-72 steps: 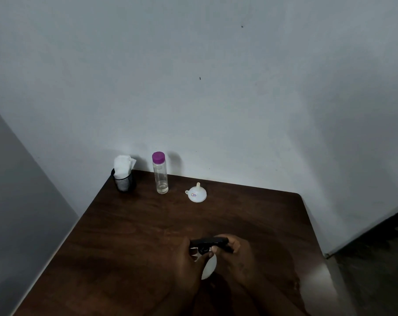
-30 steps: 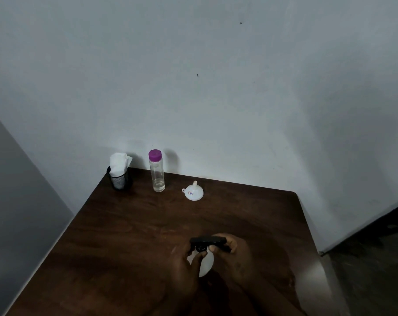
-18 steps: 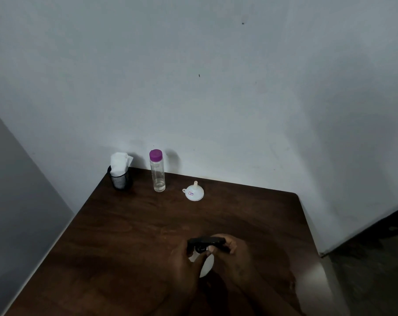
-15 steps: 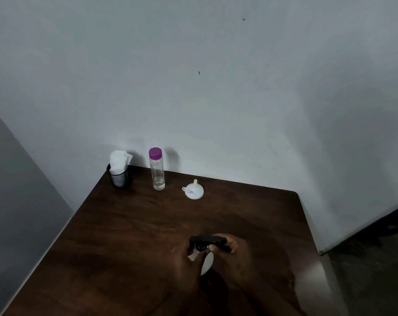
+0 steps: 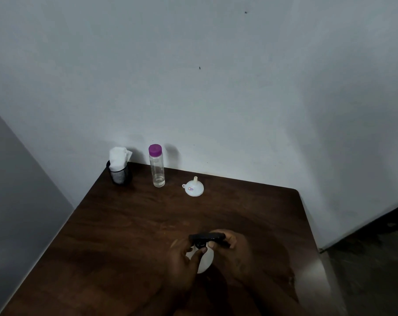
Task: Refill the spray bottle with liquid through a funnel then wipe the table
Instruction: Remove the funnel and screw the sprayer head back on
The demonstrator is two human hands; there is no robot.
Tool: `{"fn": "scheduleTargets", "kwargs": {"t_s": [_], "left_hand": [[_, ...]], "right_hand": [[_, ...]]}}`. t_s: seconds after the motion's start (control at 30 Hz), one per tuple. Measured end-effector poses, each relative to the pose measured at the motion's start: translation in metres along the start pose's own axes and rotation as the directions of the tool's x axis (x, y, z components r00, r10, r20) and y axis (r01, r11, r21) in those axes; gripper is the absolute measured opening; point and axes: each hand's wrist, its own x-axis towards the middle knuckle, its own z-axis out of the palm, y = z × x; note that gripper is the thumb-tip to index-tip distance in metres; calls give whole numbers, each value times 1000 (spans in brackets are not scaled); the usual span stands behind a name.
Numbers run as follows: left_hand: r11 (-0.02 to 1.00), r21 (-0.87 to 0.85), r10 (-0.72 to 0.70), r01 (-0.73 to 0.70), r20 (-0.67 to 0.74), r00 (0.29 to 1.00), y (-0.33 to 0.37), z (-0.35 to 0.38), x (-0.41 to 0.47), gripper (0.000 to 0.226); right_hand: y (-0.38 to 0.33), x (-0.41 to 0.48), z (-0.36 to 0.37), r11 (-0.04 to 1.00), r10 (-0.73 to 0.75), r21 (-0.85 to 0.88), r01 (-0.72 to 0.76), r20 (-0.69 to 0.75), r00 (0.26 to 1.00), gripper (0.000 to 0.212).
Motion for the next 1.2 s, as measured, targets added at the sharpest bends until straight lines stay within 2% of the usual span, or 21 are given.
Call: {"fn": "scheduleTargets", "kwargs": {"t_s": [0.27, 0.4, 0.6, 0.67, 0.73, 0.8, 0.87, 0.93, 1.0, 1.1, 1.2], "left_hand": [[999, -17, 43, -43, 42, 998, -6, -1, 1, 19], [999, -40, 26, -23, 89, 996, -5, -4, 3, 15], [999, 3, 37, -38, 110, 993, -11, -4, 1, 22], [1000, 21, -1, -2, 142, 990, -16, -4, 2, 26], [998, 39, -54, 48, 172, 984, -20, -6, 4, 33], [994, 28, -107, 104, 185, 977, -22, -5, 5, 37], [991, 22, -132, 130, 153, 979, -21, -3, 5, 32], [988, 16, -154, 153, 132, 979, -20, -1, 4, 31], [990, 54, -134, 128, 120, 984, -18, 0, 3, 32], [982, 61, -181, 176, 81, 980, -14, 1, 2, 33], [988, 85, -132, 126, 75, 988, -11, 1, 0, 42]], "right_hand": [[-2, 0, -8, 1000, -24, -14, 25, 46, 999, 21], [-9, 9, -18, 995, -46, -77, 59, 158, 986, 19], [-15, 19, -27, 998, -44, -35, 55, 259, 965, 19], [-15, 19, -29, 998, -38, -40, 51, 277, 960, 20], [-12, 15, -26, 999, -18, -31, 26, 233, 972, 21], [-9, 7, -15, 1000, 9, -18, -7, 115, 993, 23], [-5, -2, -3, 999, 27, 31, -26, -25, 999, 27], [-2, -5, 4, 996, 33, 87, -27, -60, 998, 31], [-2, -2, 3, 994, 52, 97, -52, -4, 999, 37], [-1, 8, -9, 995, 57, 68, -68, 146, 988, 41], [-4, 18, -23, 998, 57, -7, -57, 273, 960, 40]]}}
